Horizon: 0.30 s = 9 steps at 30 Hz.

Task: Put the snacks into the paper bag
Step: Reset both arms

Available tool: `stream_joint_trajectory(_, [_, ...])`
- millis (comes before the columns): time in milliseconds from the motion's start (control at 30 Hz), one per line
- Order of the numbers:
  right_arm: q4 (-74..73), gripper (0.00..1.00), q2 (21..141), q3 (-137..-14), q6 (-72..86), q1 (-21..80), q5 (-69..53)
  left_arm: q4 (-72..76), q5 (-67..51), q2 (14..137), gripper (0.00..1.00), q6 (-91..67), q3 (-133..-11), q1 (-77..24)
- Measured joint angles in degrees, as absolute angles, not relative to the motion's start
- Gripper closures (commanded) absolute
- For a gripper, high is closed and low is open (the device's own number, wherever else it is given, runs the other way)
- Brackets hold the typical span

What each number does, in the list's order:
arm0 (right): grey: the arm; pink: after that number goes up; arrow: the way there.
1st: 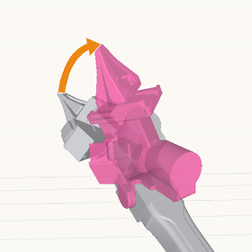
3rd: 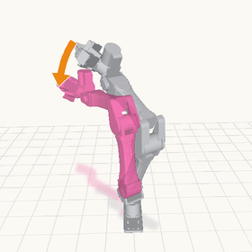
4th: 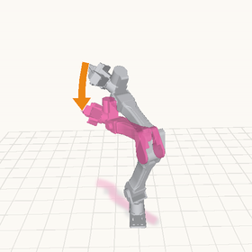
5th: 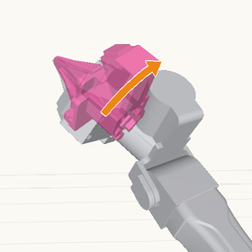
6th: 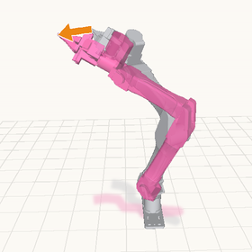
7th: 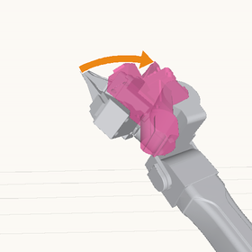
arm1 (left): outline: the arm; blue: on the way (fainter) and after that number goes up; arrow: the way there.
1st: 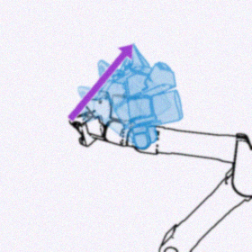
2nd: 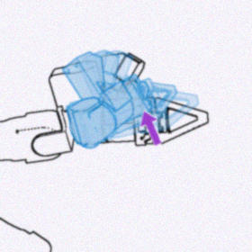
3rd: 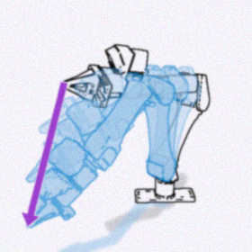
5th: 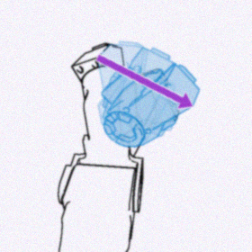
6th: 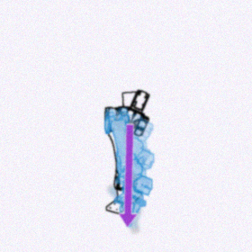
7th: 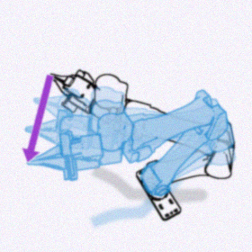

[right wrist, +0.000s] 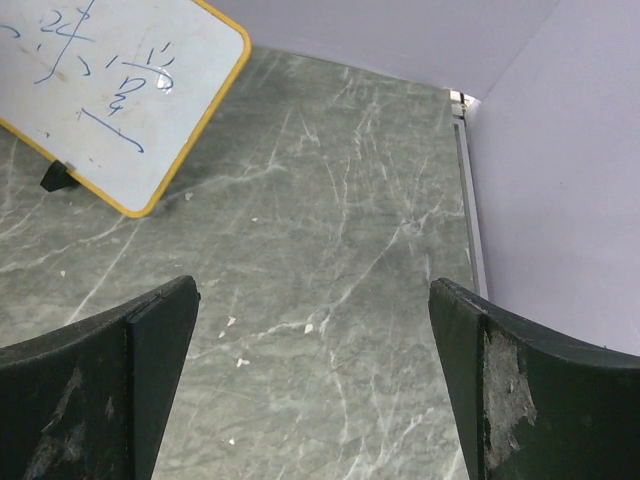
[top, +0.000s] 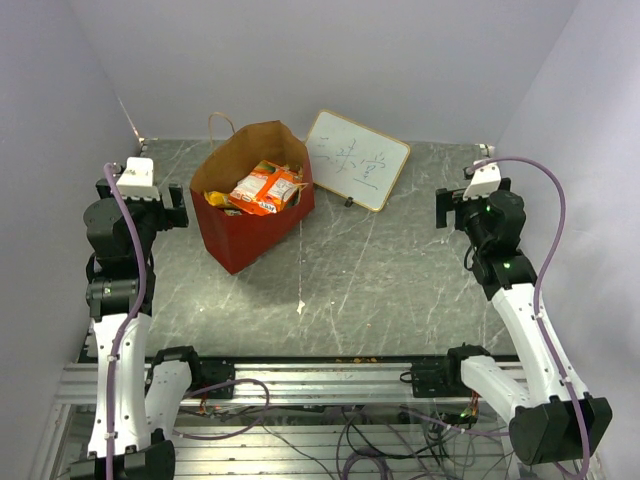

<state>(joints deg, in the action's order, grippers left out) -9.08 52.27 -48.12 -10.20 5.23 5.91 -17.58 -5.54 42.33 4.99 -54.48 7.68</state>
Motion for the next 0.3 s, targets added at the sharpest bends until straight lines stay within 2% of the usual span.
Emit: stream_joint_trajectory(300, [-9.08, 0.00, 52.27, -48.12, -10.22, 4.86, 5.89, -17.61, -5.54, 42.33, 0.01, 5.15, -54.48, 7.68])
